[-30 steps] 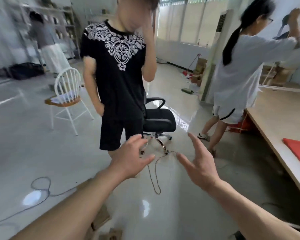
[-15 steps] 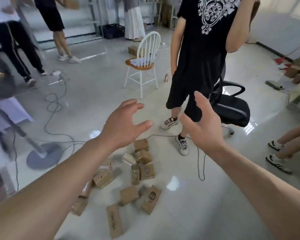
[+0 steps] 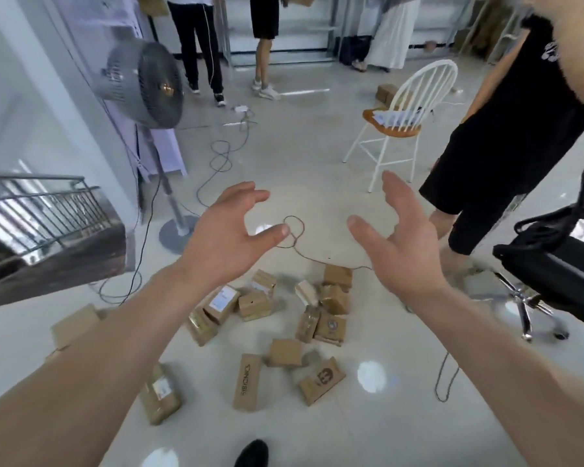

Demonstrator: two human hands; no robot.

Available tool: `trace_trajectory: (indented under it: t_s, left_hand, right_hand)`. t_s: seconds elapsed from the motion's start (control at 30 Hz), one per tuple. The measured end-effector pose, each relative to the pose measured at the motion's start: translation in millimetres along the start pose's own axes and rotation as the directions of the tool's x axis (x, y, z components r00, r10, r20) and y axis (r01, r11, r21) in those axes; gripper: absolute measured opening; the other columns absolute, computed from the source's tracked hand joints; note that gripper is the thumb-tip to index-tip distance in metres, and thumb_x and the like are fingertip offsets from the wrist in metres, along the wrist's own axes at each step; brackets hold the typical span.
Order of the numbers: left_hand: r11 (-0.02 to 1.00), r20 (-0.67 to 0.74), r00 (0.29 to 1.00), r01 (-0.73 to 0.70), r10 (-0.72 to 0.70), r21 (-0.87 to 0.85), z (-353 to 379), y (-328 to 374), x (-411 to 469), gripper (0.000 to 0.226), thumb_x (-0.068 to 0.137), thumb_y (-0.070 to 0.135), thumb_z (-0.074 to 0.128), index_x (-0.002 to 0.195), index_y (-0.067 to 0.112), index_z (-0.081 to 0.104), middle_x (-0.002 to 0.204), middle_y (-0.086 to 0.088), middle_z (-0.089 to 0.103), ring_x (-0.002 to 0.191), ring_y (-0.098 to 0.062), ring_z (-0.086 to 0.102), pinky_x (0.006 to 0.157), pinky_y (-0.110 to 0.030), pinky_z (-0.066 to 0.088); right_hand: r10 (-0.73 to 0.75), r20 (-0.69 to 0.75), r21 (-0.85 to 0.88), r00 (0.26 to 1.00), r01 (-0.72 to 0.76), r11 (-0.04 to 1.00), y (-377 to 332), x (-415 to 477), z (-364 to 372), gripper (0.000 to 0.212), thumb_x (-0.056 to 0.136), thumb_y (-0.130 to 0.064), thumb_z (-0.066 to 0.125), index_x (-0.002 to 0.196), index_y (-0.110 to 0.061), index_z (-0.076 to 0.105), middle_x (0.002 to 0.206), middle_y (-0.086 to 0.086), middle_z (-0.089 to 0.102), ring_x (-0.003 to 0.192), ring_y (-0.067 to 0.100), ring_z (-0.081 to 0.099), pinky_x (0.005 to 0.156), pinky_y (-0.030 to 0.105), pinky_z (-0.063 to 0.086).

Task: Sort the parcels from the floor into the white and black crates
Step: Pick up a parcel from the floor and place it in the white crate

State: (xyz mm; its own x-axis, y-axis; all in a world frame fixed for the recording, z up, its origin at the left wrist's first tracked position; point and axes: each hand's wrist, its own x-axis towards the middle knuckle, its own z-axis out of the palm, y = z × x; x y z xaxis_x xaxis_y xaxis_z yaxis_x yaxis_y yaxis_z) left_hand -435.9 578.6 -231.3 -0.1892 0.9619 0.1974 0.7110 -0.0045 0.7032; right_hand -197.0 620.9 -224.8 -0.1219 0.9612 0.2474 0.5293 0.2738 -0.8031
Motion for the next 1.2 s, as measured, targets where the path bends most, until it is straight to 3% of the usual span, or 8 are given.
trace_trajectory:
  t_s: [0.27, 0.43, 0.73, 1.0, 1.07, 1.13, 1.2]
  left_hand:
    - [0.997, -0.041, 0.996, 0.078, -0.077, 0.021, 4.9, -8.8, -33.9, 0.06, 0.084, 0.04, 0.077, 0.137, 0.021, 0.058, 0.154, 0.005, 0.043, 0.138, -0.013, 0.045, 0.112, -0.024, 0.032]
    - [0.996, -0.039, 0.995, 0.093, -0.092, 0.013, 8.8, -15.1, -28.2, 0.06, 0.085, 0.039, 0.077, 0.139, 0.021, 0.058, 0.155, 0.007, 0.042, 0.141, -0.007, 0.039, 0.106, -0.014, 0.023]
    - [0.992, 0.038, 0.993, 0.11, -0.108, -0.06, 14.0, -57.2, 20.3, 0.06, 0.086, 0.039, 0.075, 0.141, 0.026, 0.054, 0.153, 0.01, 0.043, 0.14, -0.007, 0.038, 0.107, -0.017, 0.024]
    - [0.996, 0.201, 0.978, 0.063, -0.048, -0.07, 14.0, -103.0, 103.6, 0.061, 0.088, 0.042, 0.072, 0.144, 0.029, 0.05, 0.155, 0.012, 0.04, 0.124, 0.007, 0.036, 0.101, -0.016, 0.025]
    - [0.997, 0.242, 0.97, 0.05, -0.035, -0.054, 17.2, -111.4, 119.3, 0.061, 0.089, 0.042, 0.071, 0.144, 0.028, 0.049, 0.156, 0.012, 0.04, 0.123, 0.007, 0.035, 0.1, -0.016, 0.025]
    - [0.998, 0.267, 0.963, 0.043, -0.029, -0.047, 22.0, -117.2, 131.5, 0.061, 0.089, 0.042, 0.071, 0.144, 0.027, 0.05, 0.155, 0.011, 0.041, 0.131, 0.0, 0.041, 0.101, -0.018, 0.027]
    - [0.997, 0.294, 0.955, 0.05, -0.032, -0.053, 29.6, -121.5, 141.5, 0.061, 0.089, 0.041, 0.072, 0.144, 0.026, 0.05, 0.156, 0.01, 0.041, 0.137, -0.007, 0.041, 0.103, -0.02, 0.028]
  right_hand:
    - [0.0, 0.083, 0.042, 0.997, -0.004, 0.999, 6.1, -14.7, 7.6, 0.079, 0.092, -0.034, 0.072, 0.159, -0.028, 0.031, 0.159, -0.01, 0.04, 0.142, -0.003, 0.031, 0.117, 0.026, 0.03]
    - [0.03, 0.094, 0.039, 0.995, -0.034, 0.999, 10.4, -11.1, 13.0, 0.079, 0.091, -0.035, 0.072, 0.159, -0.031, 0.031, 0.158, -0.012, 0.041, 0.142, -0.004, 0.032, 0.115, 0.023, 0.03]
    - [0.093, 0.086, -0.015, 0.992, -0.092, 0.996, 17.3, 24.8, 47.9, 0.081, 0.091, -0.039, 0.072, 0.159, -0.033, 0.029, 0.159, -0.014, 0.039, 0.138, -0.007, 0.033, 0.11, 0.021, 0.028]
    - [0.203, -0.022, -0.02, 0.979, -0.203, 0.979, 16.1, 75.5, 92.5, 0.08, 0.091, -0.038, 0.072, 0.159, -0.033, 0.03, 0.158, -0.016, 0.039, 0.139, -0.009, 0.03, 0.121, 0.039, 0.034]
    - [0.244, -0.044, -0.031, 0.969, -0.245, 0.969, 18.9, 79.8, 101.3, 0.078, 0.092, -0.035, 0.072, 0.159, -0.03, 0.031, 0.155, -0.007, 0.046, 0.131, -0.013, 0.04, 0.117, 0.029, 0.038]
    - [0.287, -0.046, -0.045, 0.957, -0.289, 0.956, 24.4, 82.1, 106.9, 0.075, 0.094, -0.028, 0.071, 0.158, -0.024, 0.033, 0.139, 0.01, 0.061, 0.108, -0.016, 0.05, 0.095, 0.001, 0.038]
    - [0.309, -0.057, -0.053, 0.949, -0.312, 0.949, 34.3, 87.0, 109.5, 0.074, 0.094, -0.024, 0.072, 0.157, -0.02, 0.036, 0.124, 0.013, 0.068, 0.096, -0.025, 0.046, 0.078, -0.008, 0.032]
